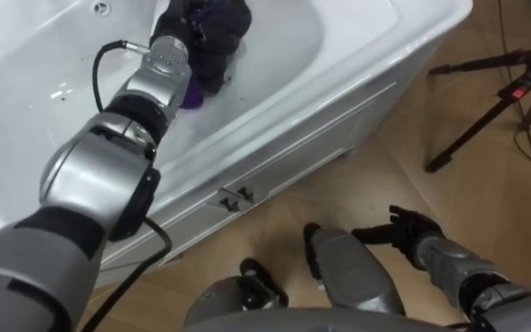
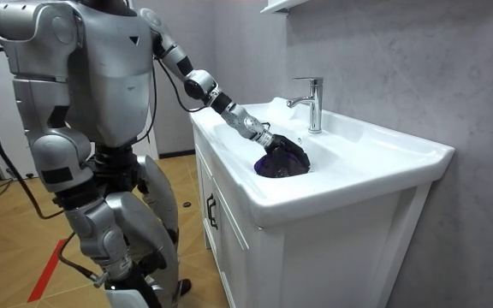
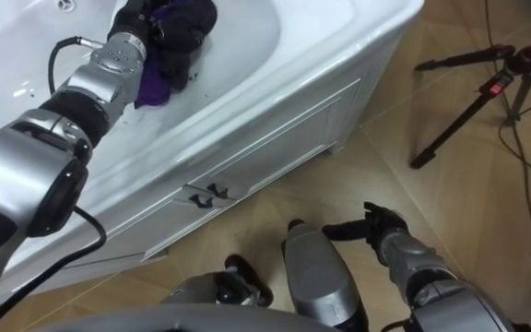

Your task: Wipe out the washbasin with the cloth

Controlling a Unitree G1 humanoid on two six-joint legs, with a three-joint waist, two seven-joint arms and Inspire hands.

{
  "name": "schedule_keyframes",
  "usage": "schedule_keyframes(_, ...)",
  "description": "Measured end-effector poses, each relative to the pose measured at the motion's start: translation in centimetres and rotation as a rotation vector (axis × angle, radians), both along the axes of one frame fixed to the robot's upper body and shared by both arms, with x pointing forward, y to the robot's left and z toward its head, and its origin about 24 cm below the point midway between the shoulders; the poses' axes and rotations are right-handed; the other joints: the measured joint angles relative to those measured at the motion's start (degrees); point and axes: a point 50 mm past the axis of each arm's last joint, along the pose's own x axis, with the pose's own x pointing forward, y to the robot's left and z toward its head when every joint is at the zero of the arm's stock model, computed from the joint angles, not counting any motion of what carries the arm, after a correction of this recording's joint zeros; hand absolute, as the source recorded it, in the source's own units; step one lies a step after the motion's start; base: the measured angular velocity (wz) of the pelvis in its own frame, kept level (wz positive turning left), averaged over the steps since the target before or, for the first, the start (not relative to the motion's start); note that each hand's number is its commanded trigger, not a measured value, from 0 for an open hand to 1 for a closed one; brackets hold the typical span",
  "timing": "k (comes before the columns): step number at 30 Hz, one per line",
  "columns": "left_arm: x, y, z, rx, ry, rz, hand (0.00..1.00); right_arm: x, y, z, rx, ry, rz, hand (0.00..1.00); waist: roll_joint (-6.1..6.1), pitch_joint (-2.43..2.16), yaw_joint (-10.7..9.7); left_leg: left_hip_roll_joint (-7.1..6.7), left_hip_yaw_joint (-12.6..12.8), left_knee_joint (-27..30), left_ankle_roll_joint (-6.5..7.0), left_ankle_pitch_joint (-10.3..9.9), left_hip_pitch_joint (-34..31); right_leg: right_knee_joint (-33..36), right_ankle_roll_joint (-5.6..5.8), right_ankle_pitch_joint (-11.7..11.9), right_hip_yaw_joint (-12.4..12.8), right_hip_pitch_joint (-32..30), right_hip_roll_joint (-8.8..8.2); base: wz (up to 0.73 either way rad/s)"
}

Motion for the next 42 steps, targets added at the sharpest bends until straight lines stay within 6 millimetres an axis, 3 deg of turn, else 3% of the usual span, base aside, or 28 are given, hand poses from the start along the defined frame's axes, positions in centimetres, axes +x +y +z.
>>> schedule_keyframes(6,-0.1,0.5,-0.2,0.002,0.018,-0.025,1.00,0.0,0.0,0.0,0.003,0.005,-0.003,0.00,-0.27,0.18,0.16,-0.13,0.05,-0.04,0.07,-0.04,0.75,0.02,-0.02,-0.10,0.22,0.73,-0.02,-0.02)
schedule_keyframes(11,-1.0,1.3,-1.7,-0.016,0.051,-0.043,1.00,-0.4,0.0,-0.1,0.014,0.011,-0.003,0.00,-0.48,0.32,0.12,-0.10,0.27,-0.44,0.06,-0.05,2.34,-0.12,-0.16,-0.63,0.35,2.25,0.15,-0.01)
schedule_keyframes(19,-3.0,2.6,-4.4,-0.067,0.091,-0.024,1.00,0.1,0.0,0.1,0.012,-0.007,0.009,0.00,-0.23,0.11,0.34,-0.17,0.57,-1.04,0.00,-0.05,4.57,0.05,-0.39,-0.97,0.21,3.94,-0.06,-0.03)
schedule_keyframes(24,-4.0,3.0,-5.6,-0.095,0.147,-0.055,1.00,-0.3,-0.5,0.1,0.003,0.000,-0.001,0.00,-0.14,-0.18,2.06,-0.64,0.43,-1.79,-0.09,0.02,5.88,0.08,-0.26,-1.27,0.40,4.85,-0.19,-0.02)
schedule_keyframes(29,-5.2,3.5,-7.0,-0.073,0.194,-0.062,1.00,-0.8,-0.7,-0.1,-0.006,0.015,-0.002,0.00,-0.48,-1.31,2.80,-1.09,0.24,-2.34,-0.10,0.04,7.16,0.04,-0.05,-1.47,0.37,5.90,-0.50,0.00)
schedule_keyframes(32,-6.1,3.8,-8.1,-0.054,0.231,-0.062,1.00,-1.3,-0.8,-0.2,-0.006,0.026,-0.009,0.00,-1.06,-1.52,3.14,-1.16,0.13,-2.94,-0.11,0.05,9.00,-0.83,0.10,-1.49,0.18,7.94,-0.45,0.00)
schedule_keyframes(37,-8.4,4.5,-10.3,-0.017,0.302,-0.065,1.00,-3.1,-1.2,-0.8,-0.010,0.066,-0.034,0.00,-1.45,-3.08,3.63,-1.03,-0.06,-3.78,-0.13,0.05,11.33,-3.11,0.71,-1.45,0.13,10.77,0.00,0.01)
schedule_keyframes(40,-9.3,4.7,-11.0,0.025,0.328,-0.088,1.00,-3.7,-1.4,-0.9,-0.005,0.078,-0.052,0.00,-1.06,-3.56,4.30,-1.11,0.17,-4.95,-0.28,0.06,12.97,-3.99,0.89,-1.40,0.12,12.08,0.13,-0.06)
schedule_keyframes(42,-9.5,4.6,-11.2,0.063,0.335,-0.117,1.00,-4.1,-1.6,-1.0,0.000,0.084,-0.071,0.00,-0.99,-3.59,5.05,-1.16,0.29,-5.41,-0.41,0.13,13.99,-4.38,0.87,-1.41,0.19,13.11,0.16,-0.04)
